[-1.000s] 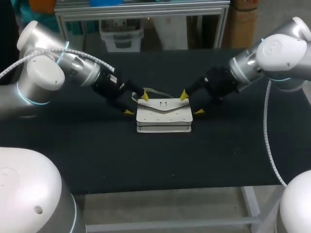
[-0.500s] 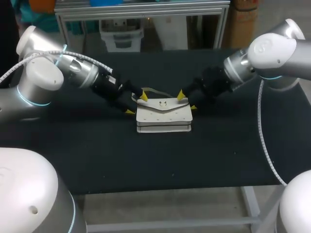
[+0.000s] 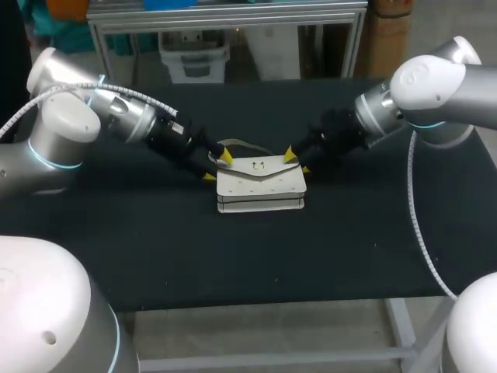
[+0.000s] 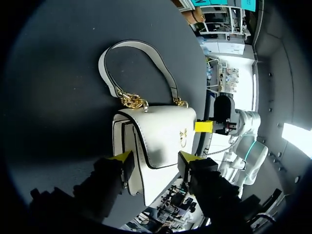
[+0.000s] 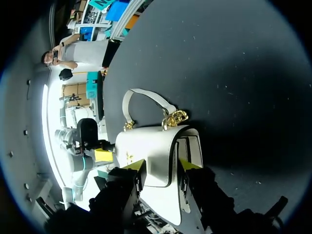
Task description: Pick up the bag, open it, inspect its contents, close it, and place it on the opposite side
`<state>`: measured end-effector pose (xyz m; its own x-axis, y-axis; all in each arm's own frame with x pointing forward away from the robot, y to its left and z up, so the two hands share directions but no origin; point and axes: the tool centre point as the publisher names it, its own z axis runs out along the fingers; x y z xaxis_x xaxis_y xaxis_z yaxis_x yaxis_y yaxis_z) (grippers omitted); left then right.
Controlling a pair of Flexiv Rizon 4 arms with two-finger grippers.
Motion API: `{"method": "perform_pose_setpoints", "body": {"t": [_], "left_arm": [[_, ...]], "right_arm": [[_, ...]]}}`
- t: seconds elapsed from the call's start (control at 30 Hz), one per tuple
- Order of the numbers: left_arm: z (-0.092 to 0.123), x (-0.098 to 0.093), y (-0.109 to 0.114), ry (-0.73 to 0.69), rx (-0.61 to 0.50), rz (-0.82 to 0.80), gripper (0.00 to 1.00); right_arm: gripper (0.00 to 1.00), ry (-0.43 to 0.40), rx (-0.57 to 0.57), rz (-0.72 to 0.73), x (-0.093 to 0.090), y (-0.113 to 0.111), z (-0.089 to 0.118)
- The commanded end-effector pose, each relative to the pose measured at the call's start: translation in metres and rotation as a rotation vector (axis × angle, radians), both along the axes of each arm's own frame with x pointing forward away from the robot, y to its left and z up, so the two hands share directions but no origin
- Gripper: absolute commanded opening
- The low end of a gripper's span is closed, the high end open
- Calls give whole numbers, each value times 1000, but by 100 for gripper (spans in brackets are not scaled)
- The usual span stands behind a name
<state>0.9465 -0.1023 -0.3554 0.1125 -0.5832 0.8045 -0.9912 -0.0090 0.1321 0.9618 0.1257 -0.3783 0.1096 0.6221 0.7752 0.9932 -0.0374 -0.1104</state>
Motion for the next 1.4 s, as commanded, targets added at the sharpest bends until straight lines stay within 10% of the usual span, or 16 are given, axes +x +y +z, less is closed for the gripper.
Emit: {"method": "perform_pose_setpoints", "body": {"t": [0.03,0.23,0.43,0.53,0.77,0.97,1.03,1.1,1.4], "left_arm": [[1,-3,-2,11,12,36,62],[-6,2,-7,61,17,83,60],[-11,3,-10,91,32,112,32],[-13,1,-12,87,41,122,0],[-19,-5,-15,48,56,192,0],[-25,-7,-17,39,37,237,0],[-23,-7,-15,40,26,248,40],[-20,-8,-13,32,22,268,55],[-13,-15,-12,-18,-18,298,40]], "right_arm": [[40,-1,5,1,3,-1,-2],[38,-13,4,-2,1,0,-3],[35,-18,0,-3,3,1,-5],[33,-23,-4,-2,2,2,-6],[0,-48,11,3,2,4,-11],[0,-64,24,-4,2,2,-13],[0,-67,27,-5,1,1,-13],[0,-74,30,-10,1,-1,-13],[20,-85,37,-17,2,-2,-12]]}}
